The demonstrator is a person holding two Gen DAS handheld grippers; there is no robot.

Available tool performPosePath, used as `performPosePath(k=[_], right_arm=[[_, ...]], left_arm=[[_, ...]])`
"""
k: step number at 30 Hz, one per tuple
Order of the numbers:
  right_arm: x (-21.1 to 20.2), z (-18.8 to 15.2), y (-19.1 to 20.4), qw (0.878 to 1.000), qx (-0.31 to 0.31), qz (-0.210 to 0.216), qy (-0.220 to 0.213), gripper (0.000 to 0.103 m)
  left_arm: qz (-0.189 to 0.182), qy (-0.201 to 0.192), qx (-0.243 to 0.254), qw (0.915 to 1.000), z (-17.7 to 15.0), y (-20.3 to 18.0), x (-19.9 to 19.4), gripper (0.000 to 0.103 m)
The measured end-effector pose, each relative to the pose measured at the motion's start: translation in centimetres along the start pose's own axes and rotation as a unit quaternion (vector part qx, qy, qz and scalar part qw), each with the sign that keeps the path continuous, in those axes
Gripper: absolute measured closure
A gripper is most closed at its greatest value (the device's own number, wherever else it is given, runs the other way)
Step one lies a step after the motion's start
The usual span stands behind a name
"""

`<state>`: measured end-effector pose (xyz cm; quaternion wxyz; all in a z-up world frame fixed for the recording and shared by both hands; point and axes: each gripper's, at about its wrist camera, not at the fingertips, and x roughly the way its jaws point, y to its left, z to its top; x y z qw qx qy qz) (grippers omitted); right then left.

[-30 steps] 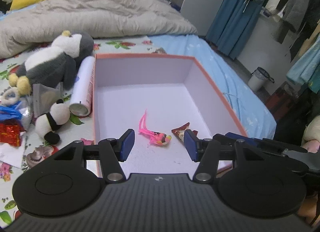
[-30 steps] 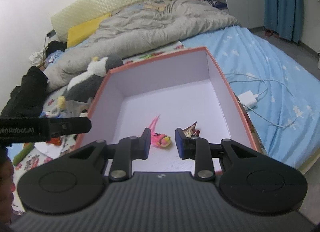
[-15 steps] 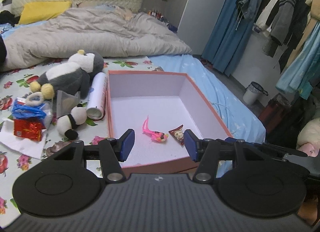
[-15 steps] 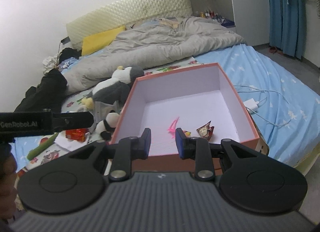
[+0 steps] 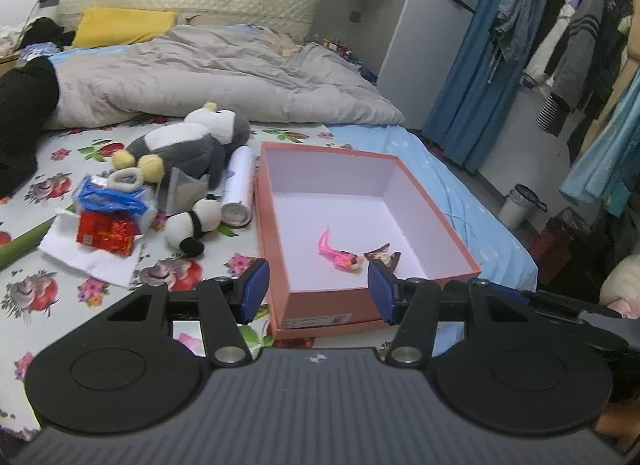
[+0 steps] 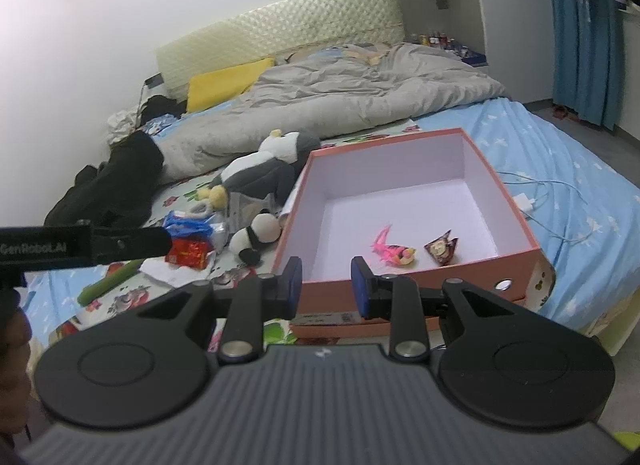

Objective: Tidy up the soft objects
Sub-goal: 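Withdraw both open grippers from the box back toward the pile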

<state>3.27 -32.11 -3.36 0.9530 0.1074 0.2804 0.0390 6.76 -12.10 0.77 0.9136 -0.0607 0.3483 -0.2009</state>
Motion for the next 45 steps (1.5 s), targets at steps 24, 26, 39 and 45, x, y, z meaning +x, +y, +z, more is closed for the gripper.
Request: performPosePath(k=[24, 26, 39, 45], right_arm=[[-0.5, -4.8, 10.4, 0.991, -0.077, 0.106, 0.029, 0.072], [-0.5, -5.2, 10.9, 0.990, -0.081, 0.112, 0.029, 0.072], [3.2, -6.8, 11.9, 0.989, -0.090, 0.107, 0.040, 0.072], [6.3, -6.4, 12.2, 0.990, -0.092, 0.095, 0.039, 0.071]], left_arm=[[0.084, -0.040, -0.084, 0.9921, -6.9, 8.0, -8.9, 0.042], [0.092, -0.043, -0.089, 0.9909, -7.5, 8.5, -9.5, 0.042], [0.113, -0.041, -0.115, 0.9862, -10.0, 11.7, -8.7, 0.042], [0.122, -0.031, -0.115, 0.9853, -8.5, 14.2, -5.8, 0.042]])
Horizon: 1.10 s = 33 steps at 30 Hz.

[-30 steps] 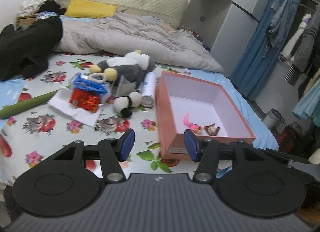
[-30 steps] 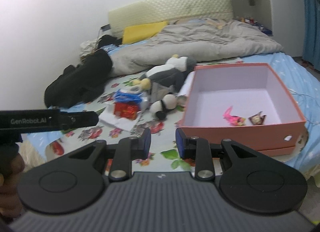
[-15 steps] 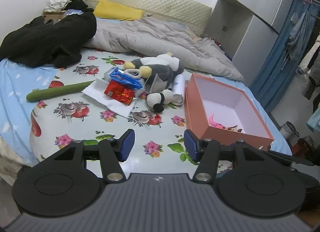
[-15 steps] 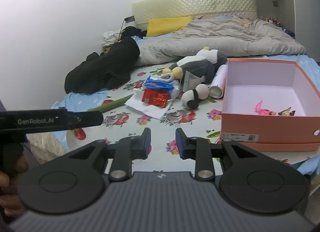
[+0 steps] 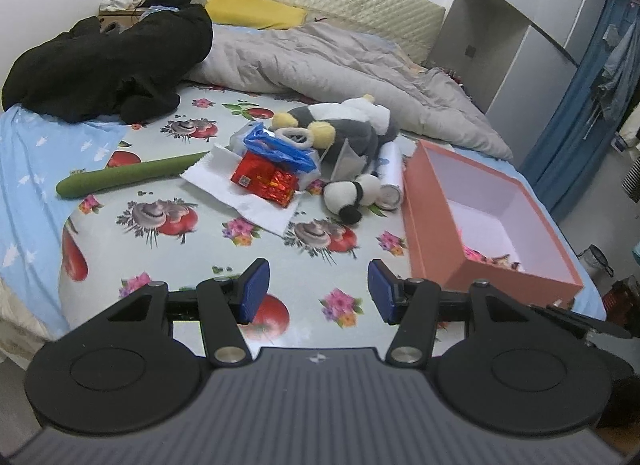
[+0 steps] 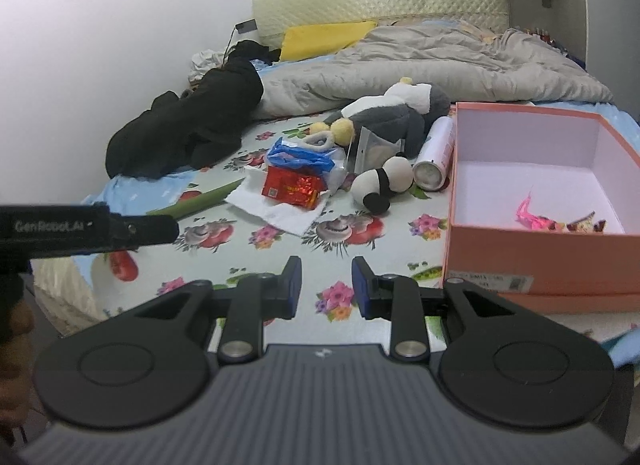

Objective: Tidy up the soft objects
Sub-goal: 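Withdraw both open grippers from the box back toward the pile, then grasp the red foil packet with the left gripper while the right grasps the small panda plush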

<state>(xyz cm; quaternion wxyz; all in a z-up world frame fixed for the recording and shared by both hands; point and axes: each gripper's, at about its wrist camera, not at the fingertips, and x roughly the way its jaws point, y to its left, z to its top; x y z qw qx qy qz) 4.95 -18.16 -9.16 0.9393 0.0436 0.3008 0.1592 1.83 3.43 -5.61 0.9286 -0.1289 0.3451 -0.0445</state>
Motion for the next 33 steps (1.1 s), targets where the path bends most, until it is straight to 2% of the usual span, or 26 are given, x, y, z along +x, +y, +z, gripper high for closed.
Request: performPosePath(k=[13, 17, 24, 27, 31, 33], right_arm=[[10.9, 2.9, -0.7, 1.000, -0.023, -0.017, 0.006, 0.064], [14.4, 2.9, -1.6, 0.999, -0.023, -0.035, 0.008, 0.046], [19.7, 3.0, -2.8, 0.998, -0.050, -0.049, 0.009, 0.046], [21.7, 3.3, -3.2, 0.997, -0.060, -0.051, 0.009, 0.047], [23.7, 3.9, -3.8, 0.996, -0.065, -0.063, 0.000, 0.047], [24.5, 4.0, -3.9, 0.995, -0.072, -0.067, -0.001, 0.047]], left_arm=[[0.012, 0.030, -0.020, 0.9993, 4.7, 4.2, 12.6, 0.042], [0.008, 0.044, -0.018, 0.9989, 5.4, 5.0, 17.1, 0.042], [0.007, 0.061, 0.003, 0.9981, 6.3, 5.5, 24.4, 0.042], [0.012, 0.065, 0.026, 0.9975, 6.8, 5.2, 27.0, 0.042], [0.017, 0.069, 0.041, 0.9966, 7.8, 5.3, 29.4, 0.035], [0.018, 0.064, 0.051, 0.9965, 8.3, 5.2, 30.4, 0.035]])
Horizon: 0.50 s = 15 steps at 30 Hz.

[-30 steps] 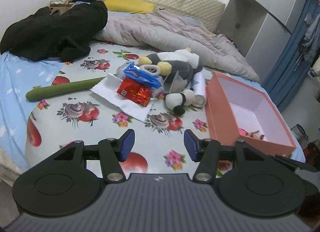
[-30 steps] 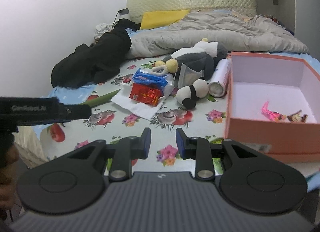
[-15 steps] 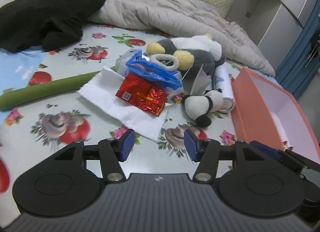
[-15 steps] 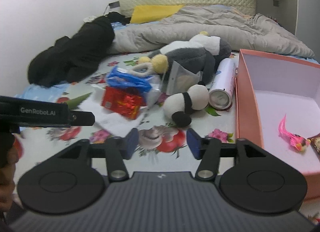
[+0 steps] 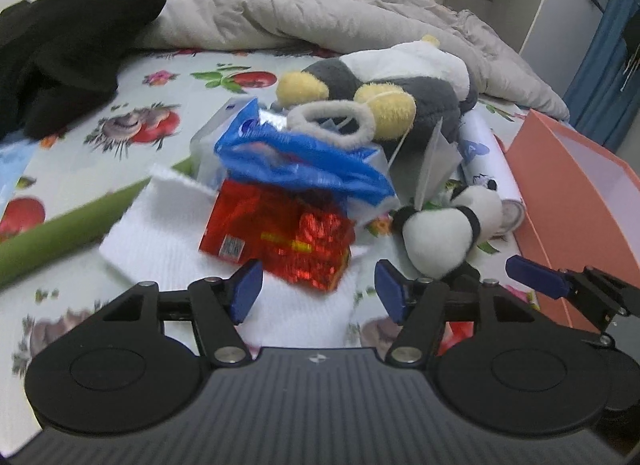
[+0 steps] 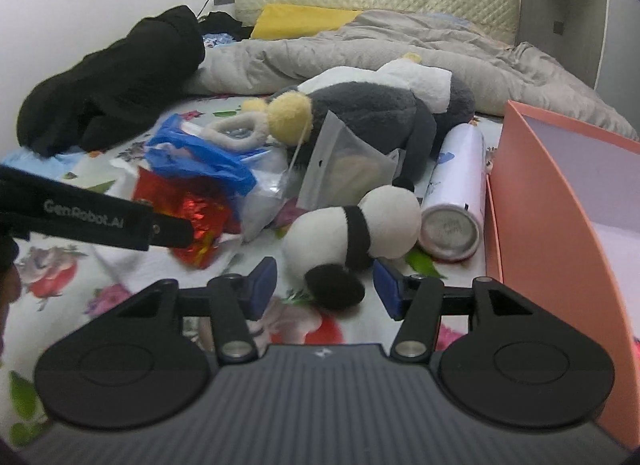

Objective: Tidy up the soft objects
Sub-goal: 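Grasp the red foil packet with the left gripper while the right grasps the small panda plush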

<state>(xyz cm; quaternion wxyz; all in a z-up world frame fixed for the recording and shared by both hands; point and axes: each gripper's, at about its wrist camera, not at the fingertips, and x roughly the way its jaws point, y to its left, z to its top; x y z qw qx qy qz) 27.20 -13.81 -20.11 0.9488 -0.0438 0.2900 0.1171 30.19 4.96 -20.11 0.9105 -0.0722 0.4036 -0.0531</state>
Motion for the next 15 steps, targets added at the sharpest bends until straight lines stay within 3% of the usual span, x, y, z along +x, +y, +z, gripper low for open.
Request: performPosePath(k=[7, 15], right_arm=[[2.3, -0.4, -0.5, 1.000, -0.004, 0.009, 0.020, 0.048], [3.3, -1.0, -0.7, 0.999, -0.003, 0.017, 0.031, 0.060]], left_arm=[[0.013, 0.001, 0.035, 0.9993, 1.1, -0.9, 2.7, 0.035], [0.034, 0.008, 0.056, 0.9979, 0.6, -1.7, 4.8, 0.039]])
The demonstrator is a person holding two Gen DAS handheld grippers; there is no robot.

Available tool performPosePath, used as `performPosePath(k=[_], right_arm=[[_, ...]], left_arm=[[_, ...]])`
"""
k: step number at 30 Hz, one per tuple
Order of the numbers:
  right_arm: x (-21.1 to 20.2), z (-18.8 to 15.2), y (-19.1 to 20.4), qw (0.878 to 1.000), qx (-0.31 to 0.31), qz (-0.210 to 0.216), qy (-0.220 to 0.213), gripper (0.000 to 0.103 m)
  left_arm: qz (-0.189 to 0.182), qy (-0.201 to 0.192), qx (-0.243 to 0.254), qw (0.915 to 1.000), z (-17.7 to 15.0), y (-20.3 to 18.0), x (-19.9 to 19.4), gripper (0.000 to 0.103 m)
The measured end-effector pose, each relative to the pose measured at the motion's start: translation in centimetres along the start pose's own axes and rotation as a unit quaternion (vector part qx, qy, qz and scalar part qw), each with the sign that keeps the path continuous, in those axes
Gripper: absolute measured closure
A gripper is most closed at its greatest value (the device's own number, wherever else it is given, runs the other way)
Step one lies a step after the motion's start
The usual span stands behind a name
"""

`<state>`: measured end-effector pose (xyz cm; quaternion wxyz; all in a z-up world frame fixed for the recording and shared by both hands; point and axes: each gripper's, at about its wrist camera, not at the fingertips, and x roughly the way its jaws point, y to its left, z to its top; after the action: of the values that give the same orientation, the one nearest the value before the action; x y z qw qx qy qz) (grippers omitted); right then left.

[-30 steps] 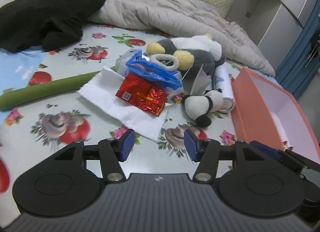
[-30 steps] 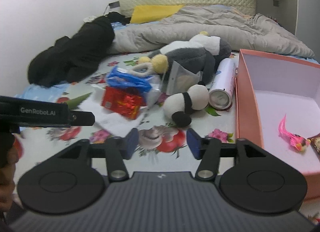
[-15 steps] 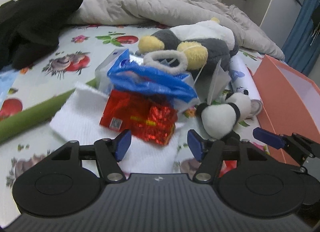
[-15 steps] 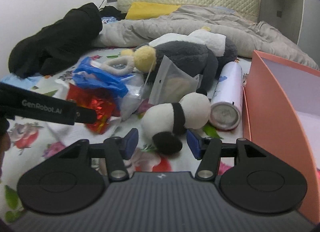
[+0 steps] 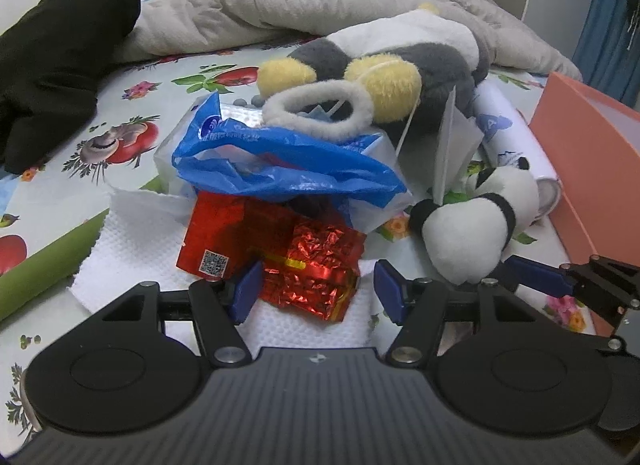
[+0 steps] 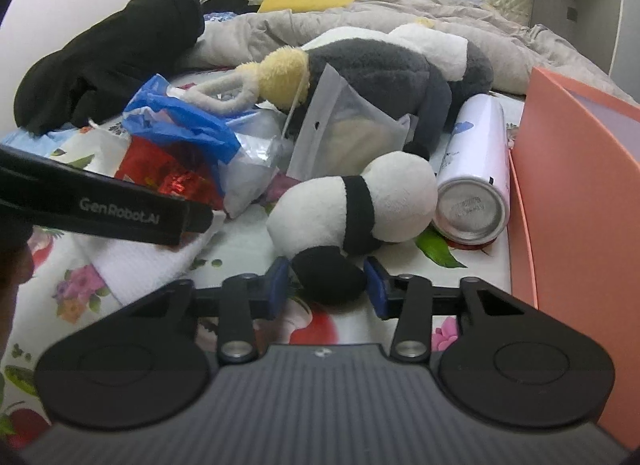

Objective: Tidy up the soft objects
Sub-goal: 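Grasp the red foil packet with the left gripper while the right grasps the small panda plush, then carry the red packet in the left gripper while the right carries the panda into the box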

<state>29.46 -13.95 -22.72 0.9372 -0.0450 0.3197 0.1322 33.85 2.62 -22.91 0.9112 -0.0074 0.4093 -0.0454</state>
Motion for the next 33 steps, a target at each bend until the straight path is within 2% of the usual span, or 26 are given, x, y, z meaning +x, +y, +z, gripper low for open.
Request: performPosePath(k=[1, 7, 18, 33], right_arm=[[0.0, 0.0, -0.1, 1.000, 0.002, 0.002, 0.000, 0.061], [-0.3, -0.1, -0.1, 1.000, 0.002, 0.005, 0.000, 0.067], [-3.3, -0.1, 0.8, 1.000, -0.003, 0.006, -0.007, 0.071], [-9.8, -1.6, 1.7, 1.000, -0.016, 0.003, -0.002, 0.073]], left_arm=[[0.003, 0.000, -0.001, 1.0000, -0.1, 0.0, 0.2, 0.045], [0.006, 0.000, -0.002, 1.0000, -0.5, 0.0, 0.2, 0.054], [-0.011, -0.016, -0.035, 0.9992, -0.9, 0.1, -2.9, 0.056], [-0.044, -0.020, -0.058, 0.9971, -3.5, -1.2, -10.4, 0.056]])
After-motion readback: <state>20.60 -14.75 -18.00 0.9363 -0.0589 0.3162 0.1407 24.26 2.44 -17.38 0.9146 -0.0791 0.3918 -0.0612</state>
